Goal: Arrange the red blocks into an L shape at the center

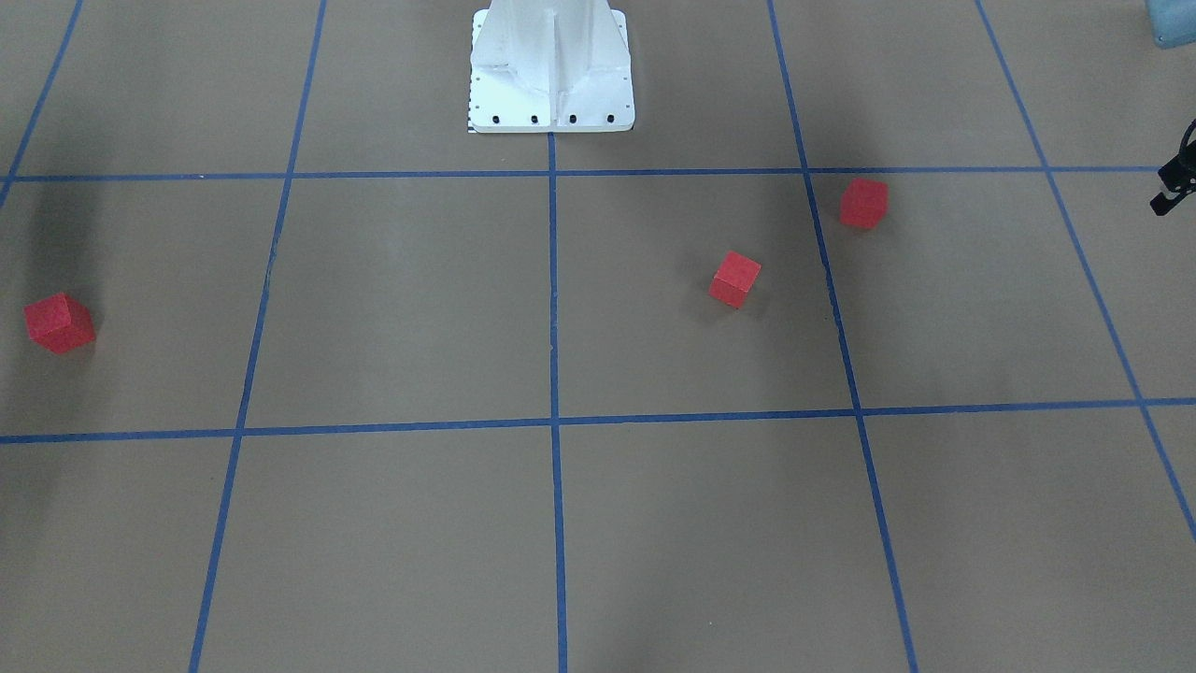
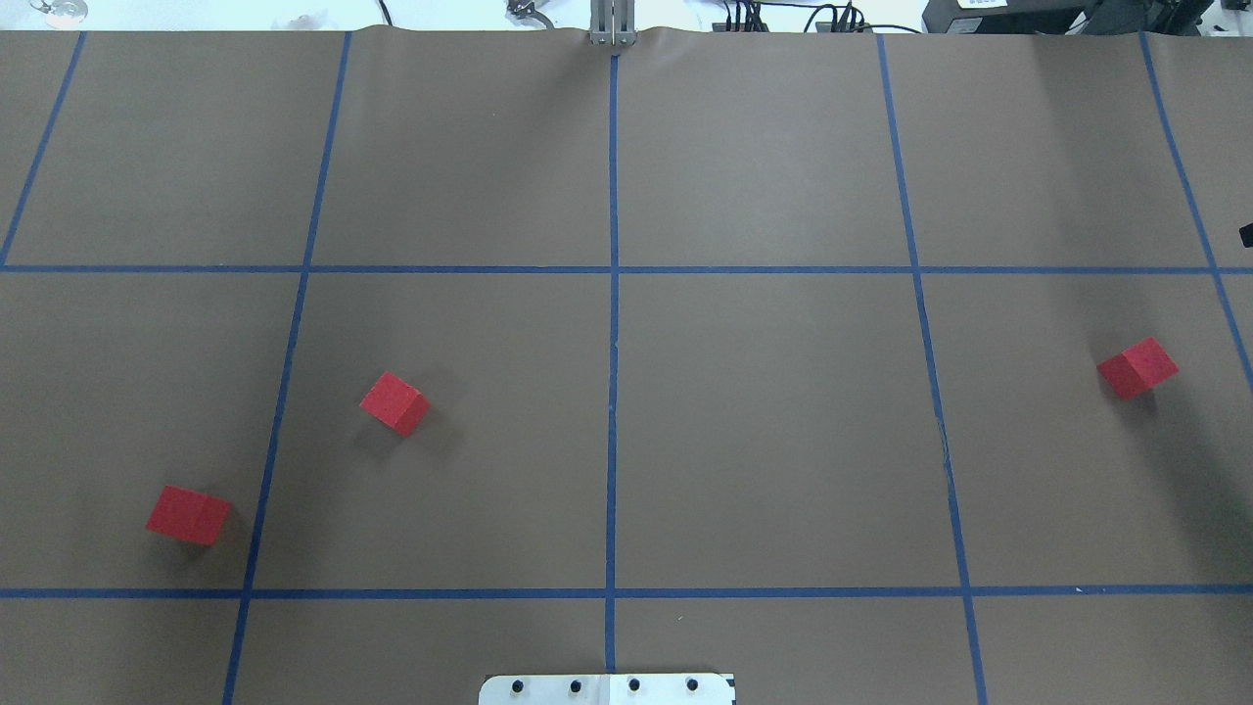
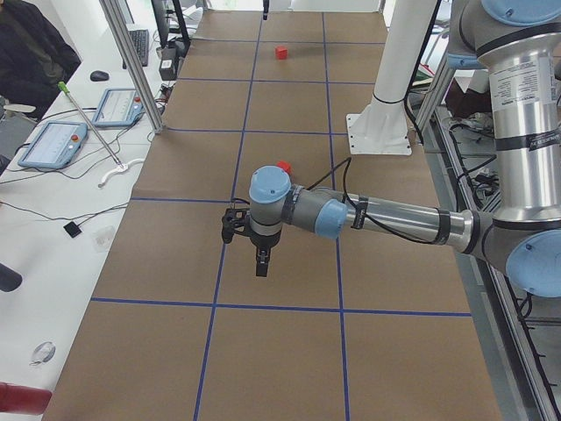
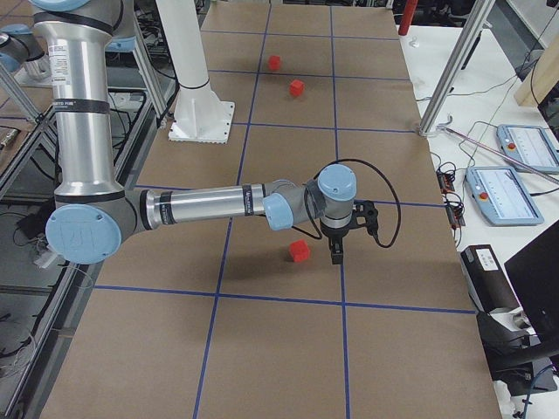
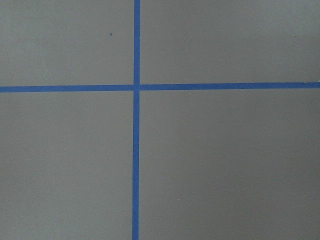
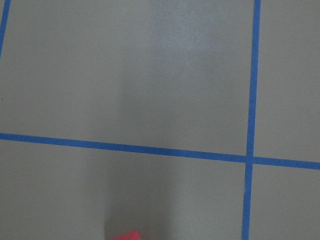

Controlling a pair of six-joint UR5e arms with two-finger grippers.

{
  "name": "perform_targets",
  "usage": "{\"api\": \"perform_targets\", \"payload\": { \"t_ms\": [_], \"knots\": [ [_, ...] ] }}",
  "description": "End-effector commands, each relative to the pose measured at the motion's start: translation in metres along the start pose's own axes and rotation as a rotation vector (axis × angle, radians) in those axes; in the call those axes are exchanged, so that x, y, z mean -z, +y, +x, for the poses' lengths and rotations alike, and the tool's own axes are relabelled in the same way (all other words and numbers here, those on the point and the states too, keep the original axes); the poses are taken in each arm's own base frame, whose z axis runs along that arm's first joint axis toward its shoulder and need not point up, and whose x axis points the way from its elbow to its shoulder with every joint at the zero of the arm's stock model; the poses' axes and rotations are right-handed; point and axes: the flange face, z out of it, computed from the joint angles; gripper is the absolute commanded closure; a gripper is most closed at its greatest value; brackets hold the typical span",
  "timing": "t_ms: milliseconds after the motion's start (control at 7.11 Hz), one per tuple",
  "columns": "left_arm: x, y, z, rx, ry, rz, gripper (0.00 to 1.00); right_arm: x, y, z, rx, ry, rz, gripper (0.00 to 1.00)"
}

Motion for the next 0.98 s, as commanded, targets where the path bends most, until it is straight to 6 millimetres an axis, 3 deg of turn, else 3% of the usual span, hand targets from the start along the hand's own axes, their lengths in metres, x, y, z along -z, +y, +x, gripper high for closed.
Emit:
{"api": "perform_targets", "payload": {
  "t_ms": [0, 422, 703, 843],
  "knots": [
    [0.0, 0.001, 0.002, 0.0, 0.027, -0.009, 0.0, -0.036, 0.021, -0.027, 0.081, -0.046, -0.044, 0.0],
    [0.003, 0.001, 0.005, -0.007, 0.03, -0.003, 0.0, -0.081, 0.034, -0.072, 0.133, -0.036, -0.125, 0.0],
    [0.003, 0.001, 0.008, -0.009, 0.043, -0.007, 0.0, -0.115, 0.055, -0.081, 0.19, 0.042, -0.171, 0.0],
    [0.003, 0.002, 0.008, -0.009, 0.043, -0.007, 0.0, -0.12, 0.057, -0.08, 0.193, 0.057, -0.176, 0.0]
  ]
}}
